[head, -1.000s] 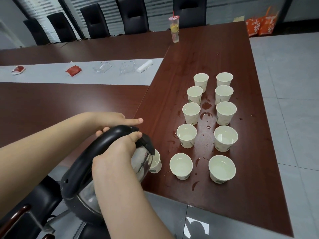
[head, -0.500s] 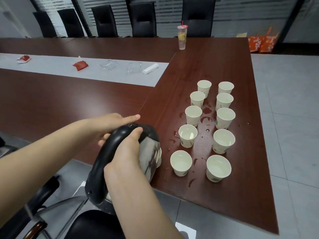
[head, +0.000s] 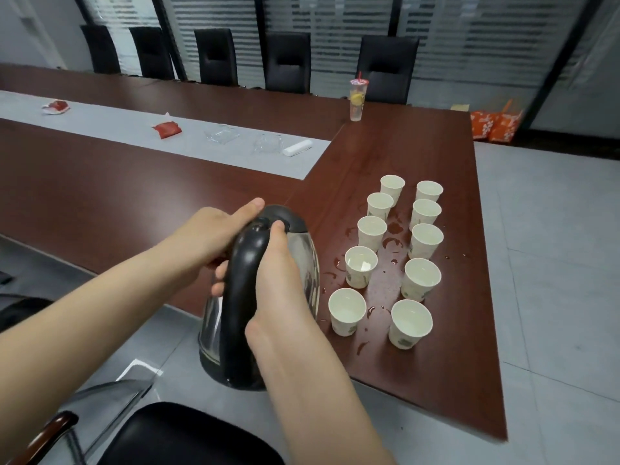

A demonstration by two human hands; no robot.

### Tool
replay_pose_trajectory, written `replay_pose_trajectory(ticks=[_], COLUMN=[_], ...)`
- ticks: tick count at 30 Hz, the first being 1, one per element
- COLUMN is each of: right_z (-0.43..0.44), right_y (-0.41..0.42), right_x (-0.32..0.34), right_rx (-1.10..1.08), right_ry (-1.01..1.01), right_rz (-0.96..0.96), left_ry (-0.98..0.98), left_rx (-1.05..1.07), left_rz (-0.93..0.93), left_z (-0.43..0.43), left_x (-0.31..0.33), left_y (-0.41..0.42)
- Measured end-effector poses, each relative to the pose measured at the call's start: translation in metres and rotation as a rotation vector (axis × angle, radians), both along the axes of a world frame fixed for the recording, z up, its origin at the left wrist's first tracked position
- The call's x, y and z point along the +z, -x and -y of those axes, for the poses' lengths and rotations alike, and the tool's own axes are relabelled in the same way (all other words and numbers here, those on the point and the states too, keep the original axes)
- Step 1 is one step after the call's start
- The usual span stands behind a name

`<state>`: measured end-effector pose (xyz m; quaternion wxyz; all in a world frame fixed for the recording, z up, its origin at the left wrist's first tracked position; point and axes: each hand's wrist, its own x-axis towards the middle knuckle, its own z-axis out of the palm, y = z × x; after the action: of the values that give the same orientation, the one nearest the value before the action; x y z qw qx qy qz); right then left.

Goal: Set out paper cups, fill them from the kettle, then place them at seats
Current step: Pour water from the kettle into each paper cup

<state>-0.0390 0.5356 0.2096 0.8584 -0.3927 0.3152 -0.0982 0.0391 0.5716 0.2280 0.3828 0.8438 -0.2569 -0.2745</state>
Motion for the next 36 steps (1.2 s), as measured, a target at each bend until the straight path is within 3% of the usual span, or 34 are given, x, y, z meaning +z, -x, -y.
replay_pose_trajectory(ticks=[4,8,18,25,36], right_z=[0.007,0.009,0.06,0.144,0.27], right_y=[0.014,0.036,0.12,0.205,0.307], right_x=[0.002,0.008,0.02,0.016,0.014], right_rx=[0.04,0.045,0.027,0.115,0.109], right_ry=[0.104,0.179,0.306,0.435,0.375], right_rz=[-0.072,-0.111,0.061,0.118,0.195], left_ry=[-0.06,-0.087,0.043,0.172,0.335], left_rx=[0.008,-0.046,0.017,0.094,0.266], left_rz=[0.09,0.045,-0.075,-0.097,-0.072], left_z=[0.001,0.001,0.033,0.101,0.231], left_x=[0.01,0.023,0.037,0.036,0.02], left_y=[0.007,0.024,0.104,0.201,0.307])
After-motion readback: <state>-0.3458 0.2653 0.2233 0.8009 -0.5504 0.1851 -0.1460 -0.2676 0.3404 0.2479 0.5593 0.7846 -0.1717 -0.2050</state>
